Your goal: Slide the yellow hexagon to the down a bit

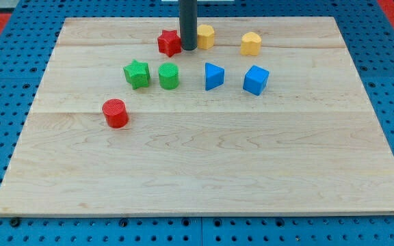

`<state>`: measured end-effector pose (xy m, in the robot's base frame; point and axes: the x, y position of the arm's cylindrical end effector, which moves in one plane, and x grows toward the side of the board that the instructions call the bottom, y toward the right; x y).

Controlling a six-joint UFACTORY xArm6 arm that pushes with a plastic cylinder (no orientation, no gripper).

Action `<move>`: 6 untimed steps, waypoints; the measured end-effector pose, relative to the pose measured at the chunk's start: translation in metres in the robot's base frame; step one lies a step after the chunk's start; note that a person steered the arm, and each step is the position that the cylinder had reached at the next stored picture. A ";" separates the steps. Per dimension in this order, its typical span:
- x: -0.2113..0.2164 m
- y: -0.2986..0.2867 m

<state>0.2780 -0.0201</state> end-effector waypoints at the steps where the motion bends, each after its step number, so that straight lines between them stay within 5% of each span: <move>1: -0.003 -0.022; 4: -0.082 0.038; 6: -0.053 0.020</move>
